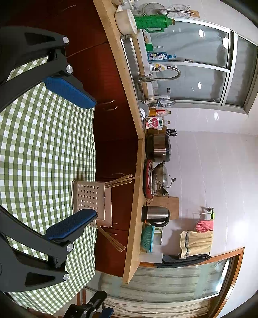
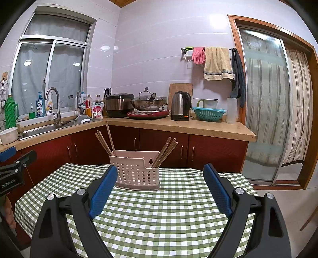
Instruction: Organize utensils
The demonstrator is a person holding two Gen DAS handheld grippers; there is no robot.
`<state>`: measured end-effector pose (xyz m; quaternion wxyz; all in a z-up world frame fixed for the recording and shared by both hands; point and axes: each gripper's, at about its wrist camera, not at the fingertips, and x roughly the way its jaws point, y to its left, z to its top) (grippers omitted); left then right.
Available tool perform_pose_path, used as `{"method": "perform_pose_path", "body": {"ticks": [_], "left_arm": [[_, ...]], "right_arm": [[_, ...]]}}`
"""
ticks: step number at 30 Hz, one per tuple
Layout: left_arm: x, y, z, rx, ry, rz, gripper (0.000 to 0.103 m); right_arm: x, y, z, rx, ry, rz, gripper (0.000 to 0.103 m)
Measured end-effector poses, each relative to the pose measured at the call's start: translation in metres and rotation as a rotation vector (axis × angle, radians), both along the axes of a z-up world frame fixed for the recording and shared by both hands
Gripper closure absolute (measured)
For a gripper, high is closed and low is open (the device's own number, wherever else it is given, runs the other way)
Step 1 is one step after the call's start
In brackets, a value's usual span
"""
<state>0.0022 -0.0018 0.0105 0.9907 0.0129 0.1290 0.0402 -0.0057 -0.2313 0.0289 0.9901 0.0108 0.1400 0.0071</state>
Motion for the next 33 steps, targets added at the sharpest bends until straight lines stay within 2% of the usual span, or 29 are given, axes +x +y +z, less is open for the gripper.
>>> {"method": "perform_pose_path", "body": {"ticks": [10, 33], "left_arm": [[0.0020, 0.0041, 0.0012, -0.013, 0.002, 0.019, 0.004], [0.0016, -0.0002, -0.0043, -0.047, 0.002, -0.022, 0.004]], "right_arm": [[0.0001, -0.0001, -0.0005, 0.000, 0.000, 0.000, 0.018], [-0.0002, 0.0082, -0.0023, -0.010, 0.008, 0.010, 0.018]]}}
